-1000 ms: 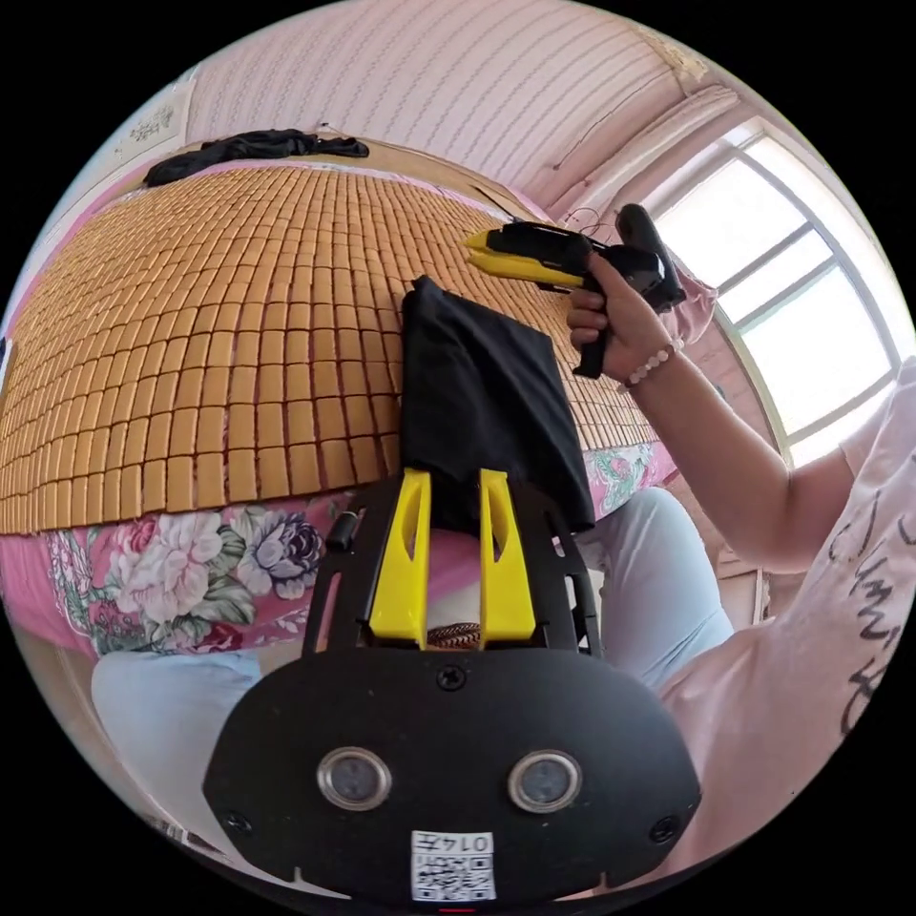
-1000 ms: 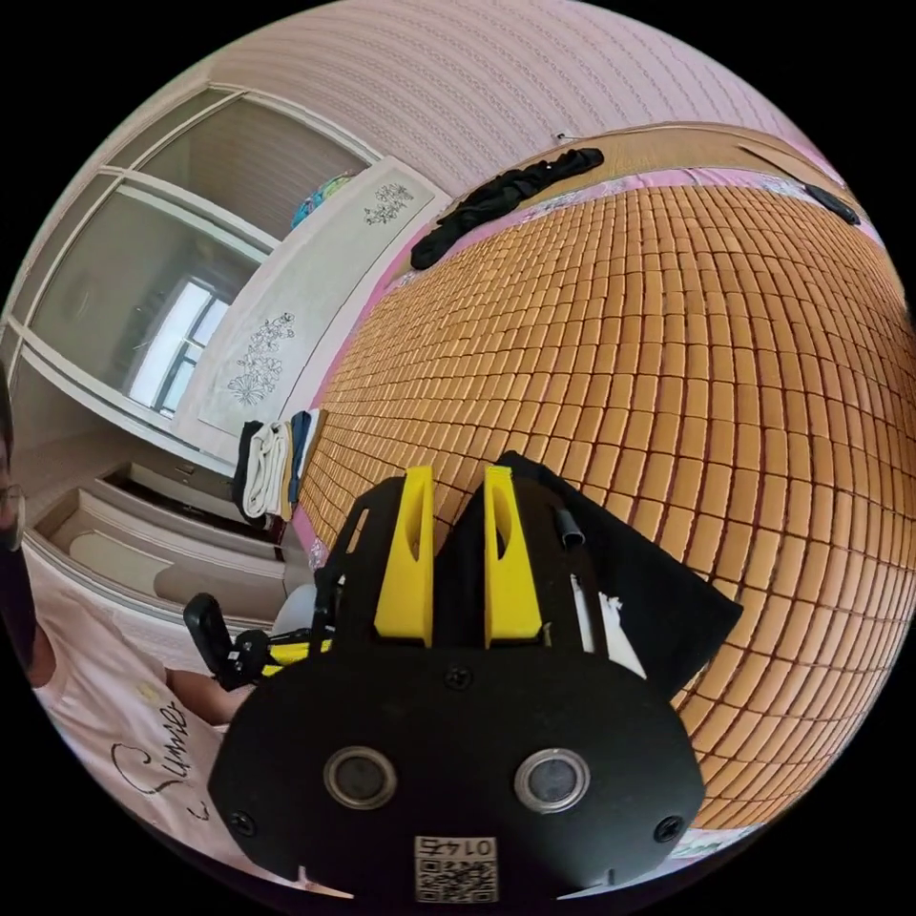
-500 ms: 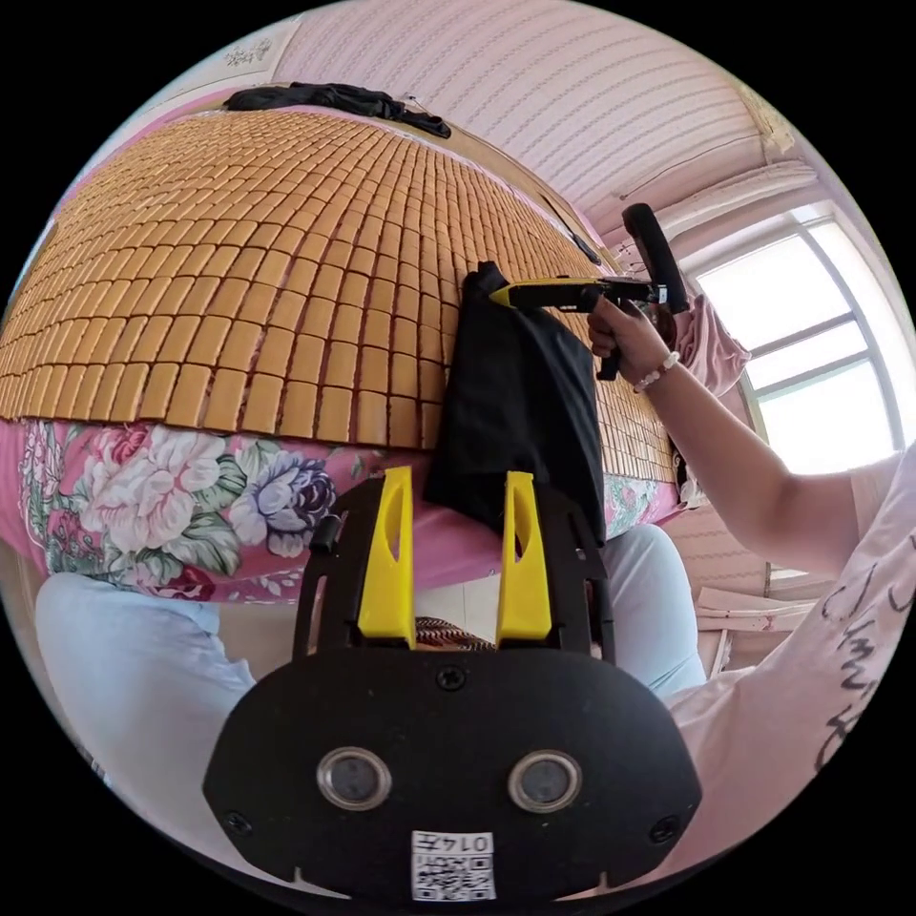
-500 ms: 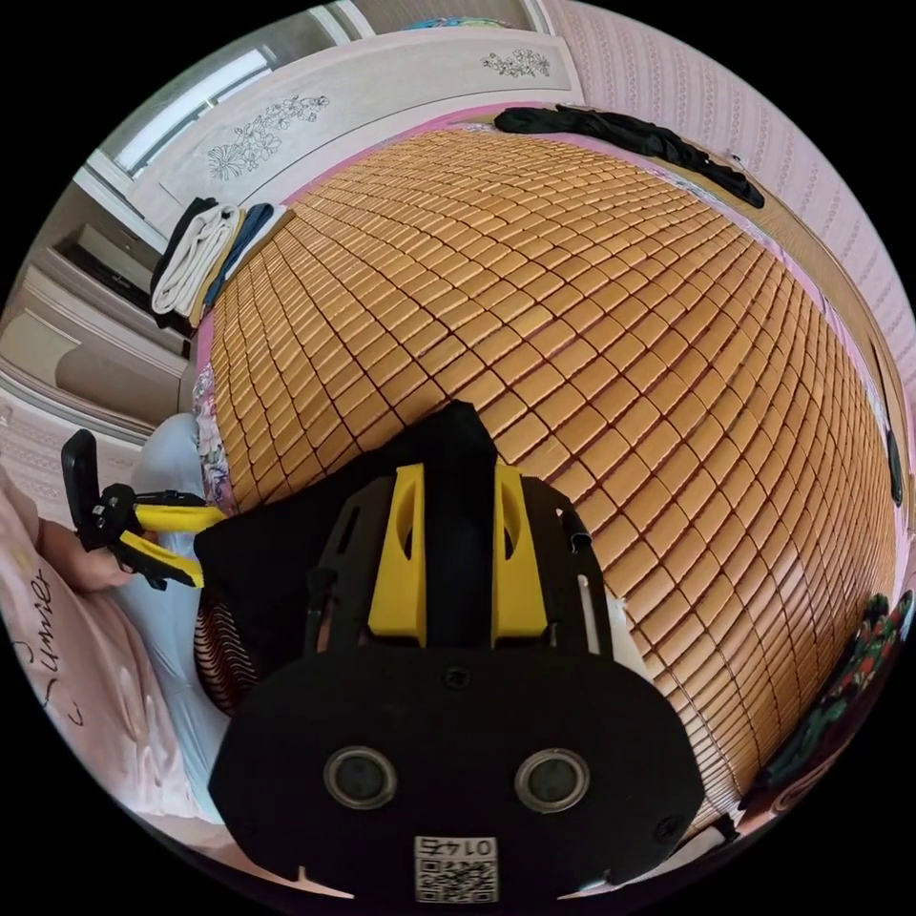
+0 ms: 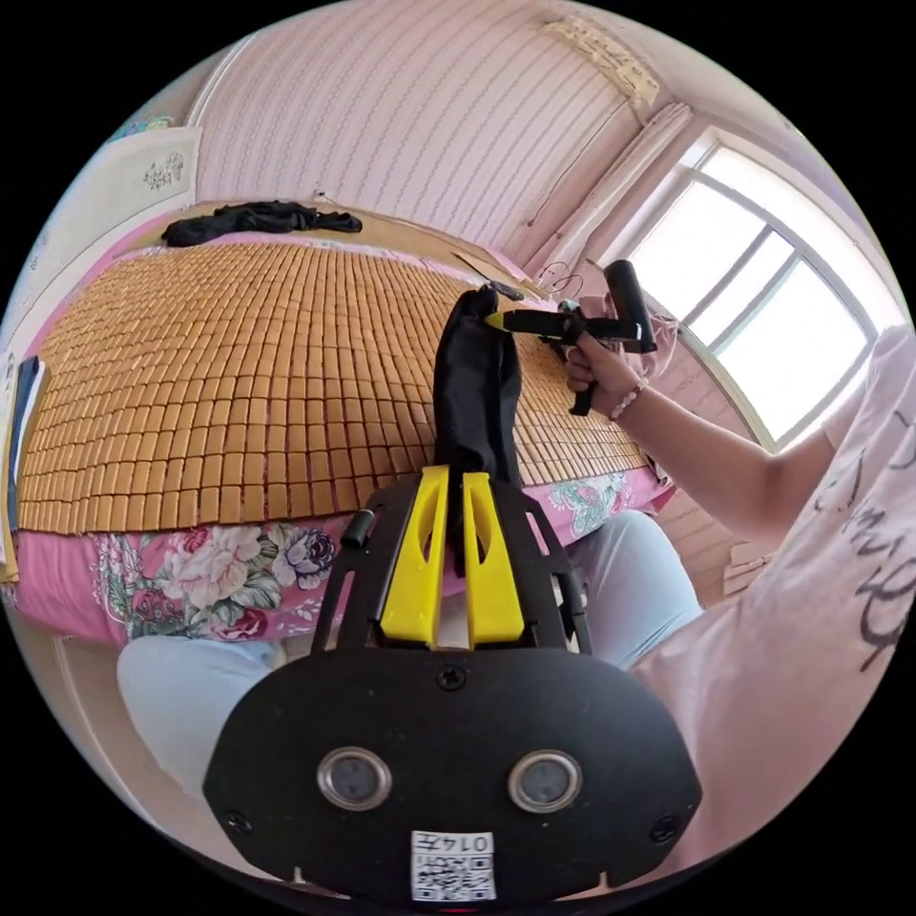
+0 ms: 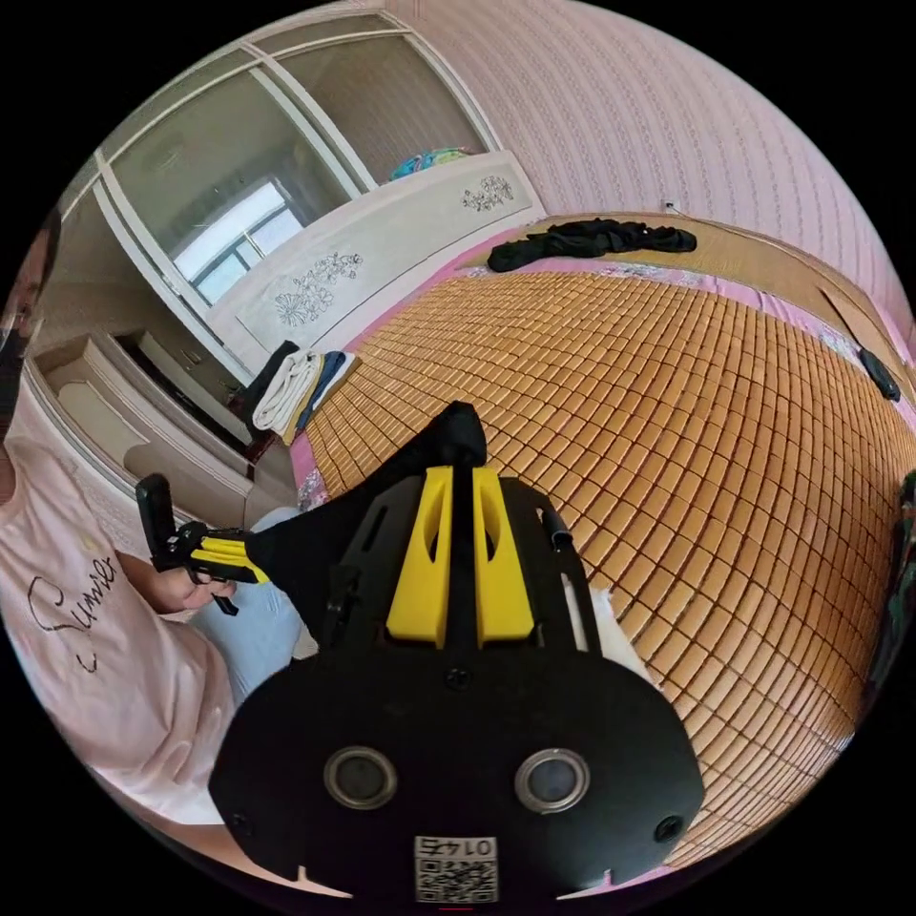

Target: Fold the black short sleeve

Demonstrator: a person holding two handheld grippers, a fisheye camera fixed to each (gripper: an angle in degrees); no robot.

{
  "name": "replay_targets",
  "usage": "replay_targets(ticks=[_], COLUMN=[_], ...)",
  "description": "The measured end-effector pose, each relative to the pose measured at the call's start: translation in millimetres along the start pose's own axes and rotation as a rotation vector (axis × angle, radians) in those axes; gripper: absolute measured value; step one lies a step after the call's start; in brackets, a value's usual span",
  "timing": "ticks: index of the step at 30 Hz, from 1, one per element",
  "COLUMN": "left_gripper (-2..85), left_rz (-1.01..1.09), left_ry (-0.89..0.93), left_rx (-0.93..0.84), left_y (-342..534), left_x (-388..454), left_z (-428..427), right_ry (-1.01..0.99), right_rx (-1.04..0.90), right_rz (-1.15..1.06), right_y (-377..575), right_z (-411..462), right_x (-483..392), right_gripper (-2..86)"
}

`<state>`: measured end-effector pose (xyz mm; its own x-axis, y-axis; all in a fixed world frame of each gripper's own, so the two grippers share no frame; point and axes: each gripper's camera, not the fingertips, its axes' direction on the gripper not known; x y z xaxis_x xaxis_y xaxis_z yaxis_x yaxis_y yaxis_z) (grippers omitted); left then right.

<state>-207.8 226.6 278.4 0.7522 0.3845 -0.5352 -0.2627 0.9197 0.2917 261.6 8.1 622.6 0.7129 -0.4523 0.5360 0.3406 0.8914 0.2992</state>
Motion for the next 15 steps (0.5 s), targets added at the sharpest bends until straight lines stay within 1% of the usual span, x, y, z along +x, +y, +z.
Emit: replay_targets(ticks=[3,7,9,10,15], left_gripper=[0.8,0.9,1.0,1.0,1.0], left_rz=[0.000,-0.079,-0.123,-0.149,-0.248], left_ry=[-0.023,-0.122,-0.167,-0.197,-0.339], left_rx=[0.081,0.211,0.283,0.331,0.507], left_y=[14,41,59,72,128], left_x=[8,2,-4,-8,-30], left_z=[-48,-121,-157,-181,-275], right_ry=[-0.015,-0.047,-0.099,-0.115,-0.241], right_rx=[0.071,0.079,0.065,0.062,0.004], right_rz=[-0.066,-0.225,-0.335,-0.363,-0.614], right_y=[-3,-31,-55,-61,-114], right_z=[-22,-23,-10,-6,54], right_x=[-47,-122,-176,-190,-319], right_gripper=[2.3,2.2,2.2,2.2,2.4])
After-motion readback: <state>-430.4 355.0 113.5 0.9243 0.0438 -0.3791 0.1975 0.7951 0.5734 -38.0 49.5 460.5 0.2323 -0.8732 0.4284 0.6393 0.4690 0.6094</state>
